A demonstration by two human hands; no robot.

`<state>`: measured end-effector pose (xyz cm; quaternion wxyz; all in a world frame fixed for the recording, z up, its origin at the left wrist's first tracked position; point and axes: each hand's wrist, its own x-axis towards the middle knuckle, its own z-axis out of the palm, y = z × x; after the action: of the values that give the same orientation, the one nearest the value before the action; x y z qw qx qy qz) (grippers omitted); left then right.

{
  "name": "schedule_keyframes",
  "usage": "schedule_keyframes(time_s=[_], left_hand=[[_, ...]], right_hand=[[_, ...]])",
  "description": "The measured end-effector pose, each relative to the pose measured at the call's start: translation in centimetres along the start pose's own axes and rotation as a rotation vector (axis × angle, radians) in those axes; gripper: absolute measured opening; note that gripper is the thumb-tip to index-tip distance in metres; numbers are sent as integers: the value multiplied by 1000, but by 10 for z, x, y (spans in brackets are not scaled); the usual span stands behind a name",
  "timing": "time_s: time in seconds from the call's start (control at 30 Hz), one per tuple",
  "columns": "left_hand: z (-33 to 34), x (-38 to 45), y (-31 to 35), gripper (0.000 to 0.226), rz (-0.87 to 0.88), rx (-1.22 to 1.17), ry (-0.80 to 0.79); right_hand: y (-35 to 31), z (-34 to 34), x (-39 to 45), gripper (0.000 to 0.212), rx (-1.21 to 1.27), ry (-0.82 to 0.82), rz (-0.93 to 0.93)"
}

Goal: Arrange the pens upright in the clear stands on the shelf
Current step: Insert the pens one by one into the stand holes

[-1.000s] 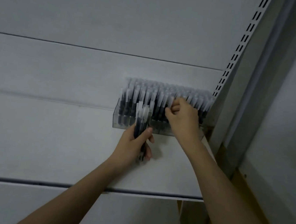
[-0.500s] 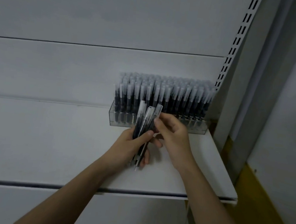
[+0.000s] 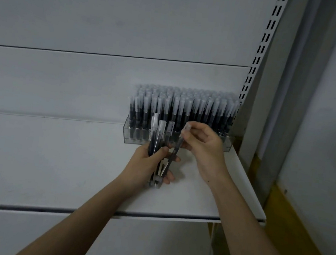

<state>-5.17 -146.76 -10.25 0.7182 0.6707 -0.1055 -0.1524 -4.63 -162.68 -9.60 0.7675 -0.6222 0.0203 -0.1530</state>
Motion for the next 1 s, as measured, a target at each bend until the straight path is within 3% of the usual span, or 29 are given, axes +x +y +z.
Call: schedule_keyframes(time_s=[0.17, 0.4, 1.0], left_hand=[[0, -1, 0, 19, 19, -44, 0], [-1, -2, 1, 23, 15, -52, -7], [-2, -1, 0, 20, 18, -55, -26]], right_hand=[[-43, -10, 20, 27, -44, 74, -107], [-71, -11, 42, 17, -367, 99, -409], [-65, -4, 47, 17, -596, 80, -486]])
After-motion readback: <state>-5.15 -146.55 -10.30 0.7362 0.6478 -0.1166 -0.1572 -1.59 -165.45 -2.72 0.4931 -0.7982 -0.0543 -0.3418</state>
